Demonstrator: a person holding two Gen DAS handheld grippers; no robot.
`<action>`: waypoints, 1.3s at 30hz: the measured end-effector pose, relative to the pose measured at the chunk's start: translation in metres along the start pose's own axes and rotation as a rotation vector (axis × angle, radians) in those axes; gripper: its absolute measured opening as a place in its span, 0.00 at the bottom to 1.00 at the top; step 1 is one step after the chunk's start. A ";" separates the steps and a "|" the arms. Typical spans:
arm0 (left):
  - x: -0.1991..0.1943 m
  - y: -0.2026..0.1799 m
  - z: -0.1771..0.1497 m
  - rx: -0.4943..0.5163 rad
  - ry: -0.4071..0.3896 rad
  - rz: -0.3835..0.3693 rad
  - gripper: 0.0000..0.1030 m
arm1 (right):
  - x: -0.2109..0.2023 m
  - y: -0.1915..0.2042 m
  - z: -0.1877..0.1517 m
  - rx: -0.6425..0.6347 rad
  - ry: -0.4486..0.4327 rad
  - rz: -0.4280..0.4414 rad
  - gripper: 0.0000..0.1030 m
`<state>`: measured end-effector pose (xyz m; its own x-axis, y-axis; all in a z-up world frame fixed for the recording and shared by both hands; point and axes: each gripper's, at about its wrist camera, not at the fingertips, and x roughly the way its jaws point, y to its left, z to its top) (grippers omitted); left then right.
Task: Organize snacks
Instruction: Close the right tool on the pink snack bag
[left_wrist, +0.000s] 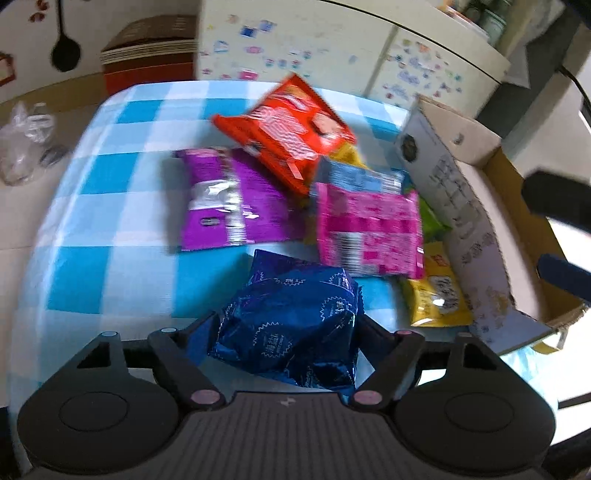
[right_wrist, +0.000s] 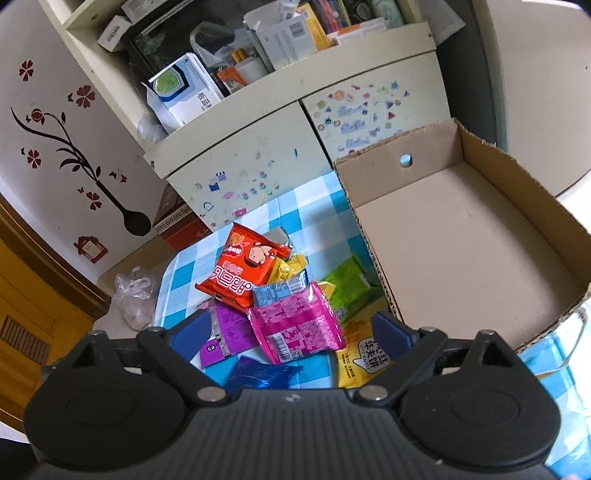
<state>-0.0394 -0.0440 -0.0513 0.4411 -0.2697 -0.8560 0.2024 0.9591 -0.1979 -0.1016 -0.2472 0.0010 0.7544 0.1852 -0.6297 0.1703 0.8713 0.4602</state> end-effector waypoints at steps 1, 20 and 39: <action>-0.002 0.006 0.001 -0.018 -0.005 0.003 0.80 | 0.002 0.000 0.000 -0.002 0.003 0.001 0.87; -0.020 0.060 0.014 -0.177 -0.075 0.119 0.79 | 0.084 0.015 -0.022 -0.115 0.069 -0.081 0.91; -0.019 0.065 0.020 -0.236 -0.080 0.143 0.79 | 0.113 0.034 -0.035 -0.242 0.051 -0.159 0.65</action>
<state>-0.0172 0.0213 -0.0384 0.5199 -0.1267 -0.8448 -0.0717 0.9790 -0.1910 -0.0333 -0.1807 -0.0766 0.6965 0.0552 -0.7155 0.1227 0.9732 0.1945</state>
